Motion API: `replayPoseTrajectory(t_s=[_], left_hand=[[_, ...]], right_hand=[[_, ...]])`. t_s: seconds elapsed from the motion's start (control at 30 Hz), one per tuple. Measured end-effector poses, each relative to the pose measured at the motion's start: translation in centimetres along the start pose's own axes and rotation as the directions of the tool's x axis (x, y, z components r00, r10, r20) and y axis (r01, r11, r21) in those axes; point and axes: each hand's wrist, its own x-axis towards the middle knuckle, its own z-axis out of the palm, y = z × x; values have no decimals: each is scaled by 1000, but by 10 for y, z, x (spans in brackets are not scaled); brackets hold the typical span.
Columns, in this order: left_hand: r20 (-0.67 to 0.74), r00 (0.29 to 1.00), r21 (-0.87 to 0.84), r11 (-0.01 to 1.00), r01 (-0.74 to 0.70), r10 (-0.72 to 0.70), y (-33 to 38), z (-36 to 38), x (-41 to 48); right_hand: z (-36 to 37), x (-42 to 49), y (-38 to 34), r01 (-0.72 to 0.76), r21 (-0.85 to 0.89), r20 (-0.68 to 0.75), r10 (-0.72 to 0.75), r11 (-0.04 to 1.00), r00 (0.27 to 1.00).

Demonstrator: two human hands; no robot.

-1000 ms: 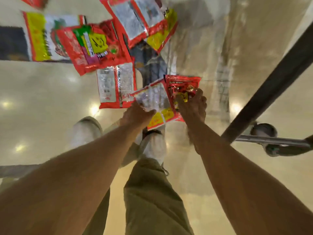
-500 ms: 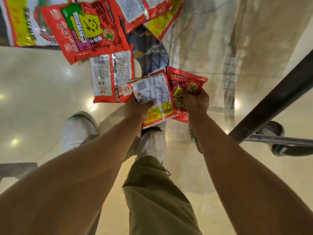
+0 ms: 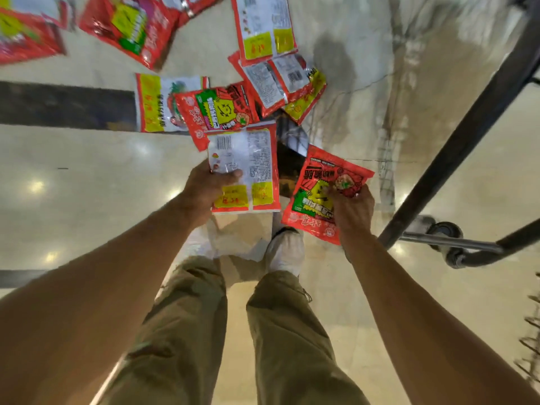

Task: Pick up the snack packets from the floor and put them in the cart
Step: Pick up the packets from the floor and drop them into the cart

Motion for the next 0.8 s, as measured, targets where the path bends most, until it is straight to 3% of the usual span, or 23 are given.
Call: replayPoseTrajectory(t_s=[0.43, 0.8], left_hand=[[-51, 993, 24, 994, -103, 104, 200, -39, -253], [-16, 979, -9, 979, -206, 205, 360, -12, -500]], right_hand=[[-100, -231, -193, 83, 221, 123, -112, 972, 986], [-237, -445, -318, 99, 454, 161, -190, 886, 968]])
